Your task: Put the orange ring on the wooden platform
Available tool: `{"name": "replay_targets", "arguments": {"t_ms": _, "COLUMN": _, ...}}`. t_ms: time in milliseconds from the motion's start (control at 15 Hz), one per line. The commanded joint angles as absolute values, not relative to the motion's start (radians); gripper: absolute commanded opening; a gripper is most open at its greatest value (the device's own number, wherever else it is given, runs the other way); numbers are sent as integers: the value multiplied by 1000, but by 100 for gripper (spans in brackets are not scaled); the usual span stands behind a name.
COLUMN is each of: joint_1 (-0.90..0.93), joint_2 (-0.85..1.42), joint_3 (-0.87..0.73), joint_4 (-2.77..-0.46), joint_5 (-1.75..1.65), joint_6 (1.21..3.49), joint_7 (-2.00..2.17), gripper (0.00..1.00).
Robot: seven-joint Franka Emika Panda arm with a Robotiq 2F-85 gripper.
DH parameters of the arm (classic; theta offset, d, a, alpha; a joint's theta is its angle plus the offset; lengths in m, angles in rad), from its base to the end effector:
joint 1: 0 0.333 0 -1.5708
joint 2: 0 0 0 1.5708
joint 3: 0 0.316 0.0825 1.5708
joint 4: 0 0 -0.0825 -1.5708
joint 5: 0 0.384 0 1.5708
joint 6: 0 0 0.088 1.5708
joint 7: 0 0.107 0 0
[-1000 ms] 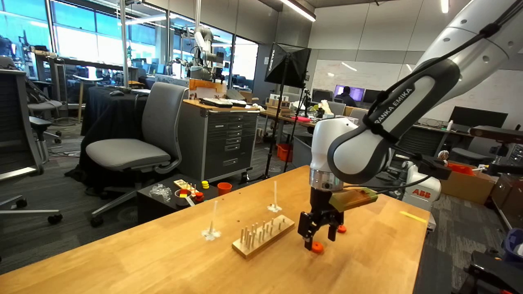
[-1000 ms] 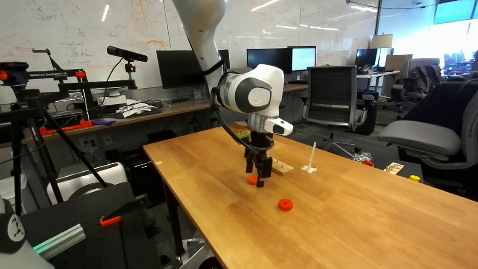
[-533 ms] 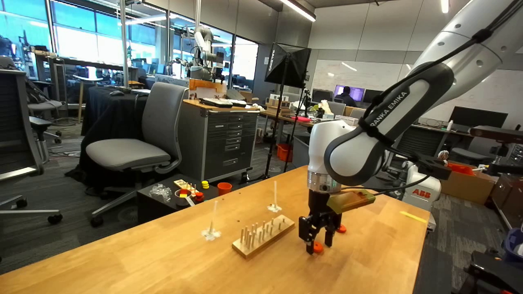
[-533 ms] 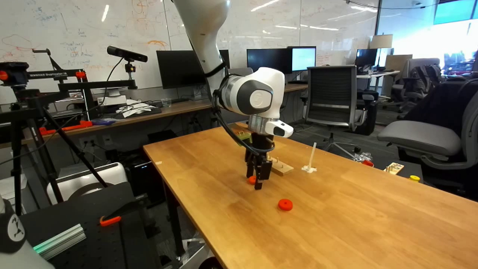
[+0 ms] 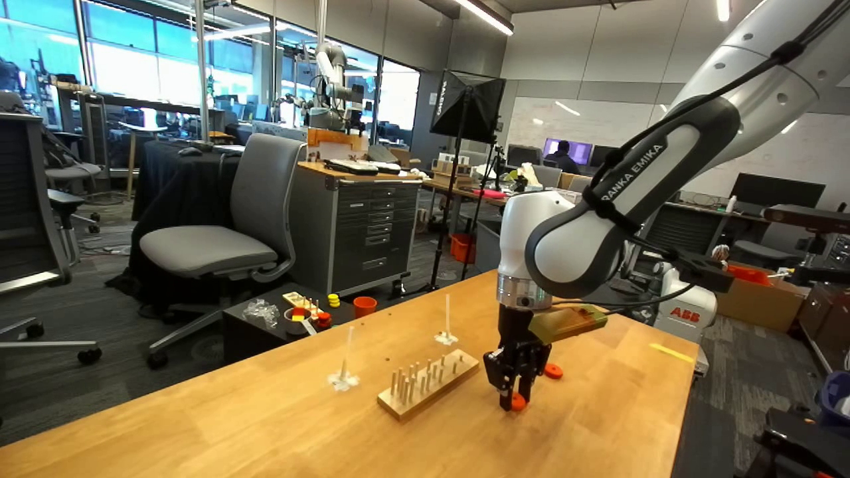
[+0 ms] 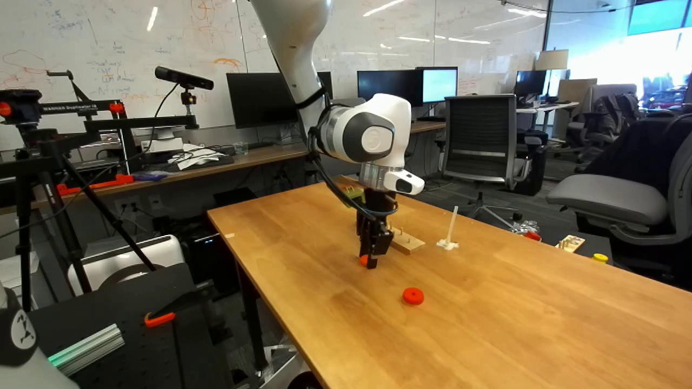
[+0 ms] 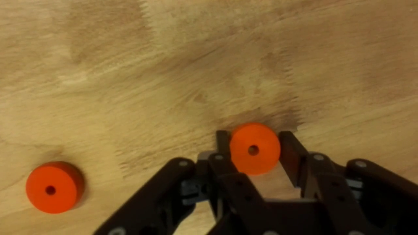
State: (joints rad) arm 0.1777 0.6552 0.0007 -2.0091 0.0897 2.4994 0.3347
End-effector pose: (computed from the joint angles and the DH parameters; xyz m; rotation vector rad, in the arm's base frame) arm 0.5678 0.1018 0.1101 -3.1042 0.3628 0.2688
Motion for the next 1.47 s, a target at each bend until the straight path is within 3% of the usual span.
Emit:
{"name": "replay_targets", "arguments": {"t_ms": 0, "joint_1": 179, "joint_2": 634, "joint_3": -6, "joint_4": -2008, "joint_5": 83, "joint_6": 2466, "joint_7": 341, "gripper": 18}}
{"name": "replay_targets", "arguments": {"t_ms": 533, "joint_1": 172, "joint_2": 564, "joint_3": 8, "joint_4": -1961, "joint_5": 105, "joint_6": 2365, "joint_7": 362, "gripper": 18}}
{"name": "replay_targets", "arguments": {"t_ms": 1400, "joint_1": 191, "joint_2": 679, "joint_3": 7, "joint_4": -1586, "joint_5": 108, "joint_6": 2045, "joint_7": 509, "gripper": 18}}
